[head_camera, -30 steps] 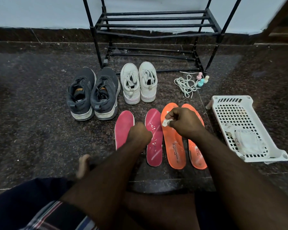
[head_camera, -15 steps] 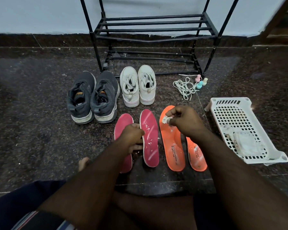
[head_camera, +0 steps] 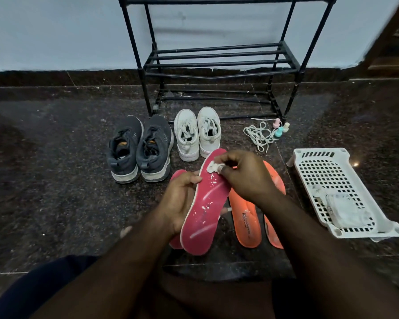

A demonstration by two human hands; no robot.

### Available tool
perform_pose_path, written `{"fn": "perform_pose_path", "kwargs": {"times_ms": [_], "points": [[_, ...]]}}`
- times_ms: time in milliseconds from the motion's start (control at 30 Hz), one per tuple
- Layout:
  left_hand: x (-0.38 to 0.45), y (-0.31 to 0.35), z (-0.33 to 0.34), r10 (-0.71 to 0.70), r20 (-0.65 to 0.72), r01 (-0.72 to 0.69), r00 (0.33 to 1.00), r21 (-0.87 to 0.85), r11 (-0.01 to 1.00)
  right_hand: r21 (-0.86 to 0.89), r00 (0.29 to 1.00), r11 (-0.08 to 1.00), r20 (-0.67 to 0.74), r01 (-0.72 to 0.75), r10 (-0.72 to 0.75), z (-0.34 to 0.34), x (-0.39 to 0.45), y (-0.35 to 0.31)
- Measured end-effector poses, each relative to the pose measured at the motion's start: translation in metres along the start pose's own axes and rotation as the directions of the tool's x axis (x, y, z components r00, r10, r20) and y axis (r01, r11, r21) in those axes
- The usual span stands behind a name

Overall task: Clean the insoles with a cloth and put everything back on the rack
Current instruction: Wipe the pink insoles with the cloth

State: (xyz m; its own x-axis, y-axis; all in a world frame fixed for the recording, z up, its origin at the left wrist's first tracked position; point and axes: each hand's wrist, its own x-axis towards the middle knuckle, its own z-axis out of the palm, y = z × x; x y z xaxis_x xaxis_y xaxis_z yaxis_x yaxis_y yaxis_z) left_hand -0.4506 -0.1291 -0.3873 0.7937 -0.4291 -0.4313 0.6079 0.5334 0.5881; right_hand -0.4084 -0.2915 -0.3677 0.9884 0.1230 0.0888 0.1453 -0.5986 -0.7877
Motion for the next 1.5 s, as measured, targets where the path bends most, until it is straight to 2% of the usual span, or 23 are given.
{"fn": "perform_pose_path", "kwargs": {"times_ms": [133,233,333,433,500,667,833,967,1100,1200,1300,1367,1433,1500], "points": [[0.015,-0.005,-0.007,-0.017,-0.026,0.014,1.0,-0.114,0.993,-0.023,0.997,0.998,0.048,0.055,-0.054,0.004,-0.004,-0.006],[0.029,-0.009,-0.008,-0.006,-0.028,0.001,1.0,-0.154,0.988,-0.115,0.989,0.986,0.104,0.118,-0.106,0.009,-0.005,-0.007],[0.037,-0.009,-0.007,0.001,-0.017,-0.004,1.0,-0.182,0.983,-0.168,0.983,0.972,0.118,0.162,-0.143,0.013,-0.003,-0.004],[0.04,-0.011,-0.006,-0.019,0.029,0.025,0.999,-0.225,0.974,-0.175,0.974,0.961,0.117,0.214,-0.196,0.02,-0.004,-0.003],[0.042,-0.01,-0.008,-0.033,0.011,0.034,0.999,-0.25,0.968,-0.161,0.968,0.957,0.108,0.241,-0.226,0.028,-0.007,-0.005],[0.044,-0.013,-0.012,-0.099,-0.043,0.084,0.994,-0.278,0.957,-0.192,0.968,0.949,0.05,0.251,-0.246,0.044,-0.014,-0.008],[0.042,-0.019,-0.007,-0.085,-0.007,0.079,0.996,-0.287,0.955,-0.272,0.973,0.944,-0.082,0.187,-0.216,0.035,-0.003,-0.003],[0.042,-0.015,-0.01,-0.095,-0.018,0.086,0.995,-0.304,0.949,-0.106,0.991,0.986,0.041,0.129,-0.125,0.037,-0.012,-0.009],[0.044,-0.015,-0.012,-0.089,-0.035,0.075,0.995,-0.279,0.957,-0.244,0.968,0.94,-0.013,0.239,-0.25,0.043,-0.011,-0.008],[0.042,-0.016,-0.01,-0.084,-0.034,0.072,0.996,-0.28,0.957,-0.282,0.967,0.937,-0.093,0.205,-0.239,0.035,0.0,-0.003],[0.043,-0.014,-0.011,-0.082,-0.054,0.063,0.995,-0.298,0.952,-0.183,0.979,0.962,0.008,0.204,-0.206,0.034,-0.009,-0.008],[0.043,-0.014,-0.01,-0.089,-0.069,0.066,0.994,-0.29,0.955,-0.207,0.966,0.943,0.046,0.259,-0.255,0.038,-0.015,-0.008],[0.043,-0.017,-0.008,-0.094,-0.081,0.07,0.992,-0.263,0.962,-0.296,0.95,0.908,0.0,0.297,-0.311,0.037,-0.007,-0.002],[0.042,-0.02,-0.006,-0.103,-0.098,0.078,0.99,-0.227,0.971,-0.321,0.954,0.917,-0.101,0.238,-0.282,0.028,0.005,0.005]]}}
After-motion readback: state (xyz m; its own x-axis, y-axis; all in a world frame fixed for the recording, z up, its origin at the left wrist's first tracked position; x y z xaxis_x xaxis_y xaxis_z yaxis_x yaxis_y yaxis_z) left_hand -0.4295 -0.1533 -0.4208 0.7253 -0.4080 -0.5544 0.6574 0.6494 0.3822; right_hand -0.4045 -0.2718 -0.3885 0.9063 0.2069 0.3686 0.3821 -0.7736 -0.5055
